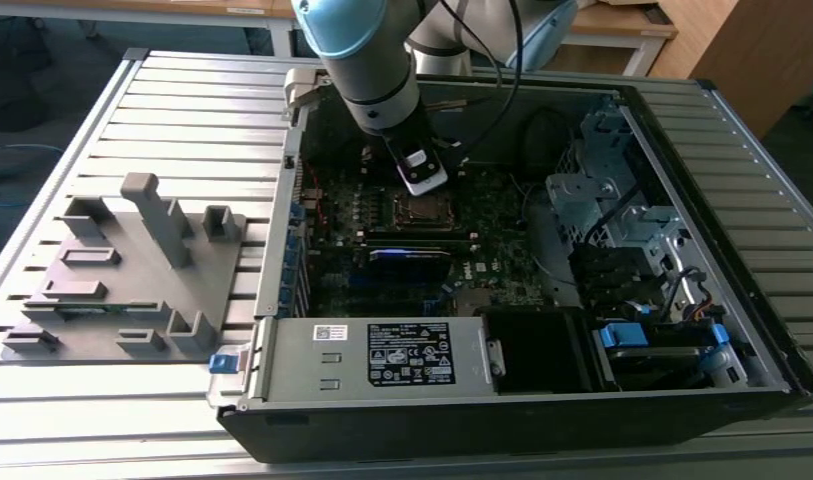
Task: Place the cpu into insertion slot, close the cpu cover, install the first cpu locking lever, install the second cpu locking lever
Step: 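Install the first cpu locking lever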
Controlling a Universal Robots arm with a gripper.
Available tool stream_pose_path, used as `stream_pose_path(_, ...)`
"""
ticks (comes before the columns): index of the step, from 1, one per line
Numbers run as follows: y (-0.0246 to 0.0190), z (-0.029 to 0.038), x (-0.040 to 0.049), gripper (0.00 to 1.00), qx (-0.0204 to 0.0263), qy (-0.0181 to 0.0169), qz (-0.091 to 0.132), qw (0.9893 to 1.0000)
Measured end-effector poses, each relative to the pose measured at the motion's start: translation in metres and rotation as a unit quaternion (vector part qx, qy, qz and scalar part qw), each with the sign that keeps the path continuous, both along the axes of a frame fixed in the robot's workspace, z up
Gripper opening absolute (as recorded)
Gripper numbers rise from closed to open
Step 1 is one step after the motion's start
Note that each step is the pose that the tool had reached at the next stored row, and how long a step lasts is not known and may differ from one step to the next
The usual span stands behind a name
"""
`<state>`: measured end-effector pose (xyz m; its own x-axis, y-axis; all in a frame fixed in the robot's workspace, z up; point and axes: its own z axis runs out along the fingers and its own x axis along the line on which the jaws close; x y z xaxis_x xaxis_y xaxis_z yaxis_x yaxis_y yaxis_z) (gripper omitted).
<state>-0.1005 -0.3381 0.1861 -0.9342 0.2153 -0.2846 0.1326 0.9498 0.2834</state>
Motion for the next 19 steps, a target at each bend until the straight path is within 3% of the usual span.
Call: stream_pose_path(19,0.0005,0.004,0.0023,0.1,-0.0001,0.0042,0.0,1.0)
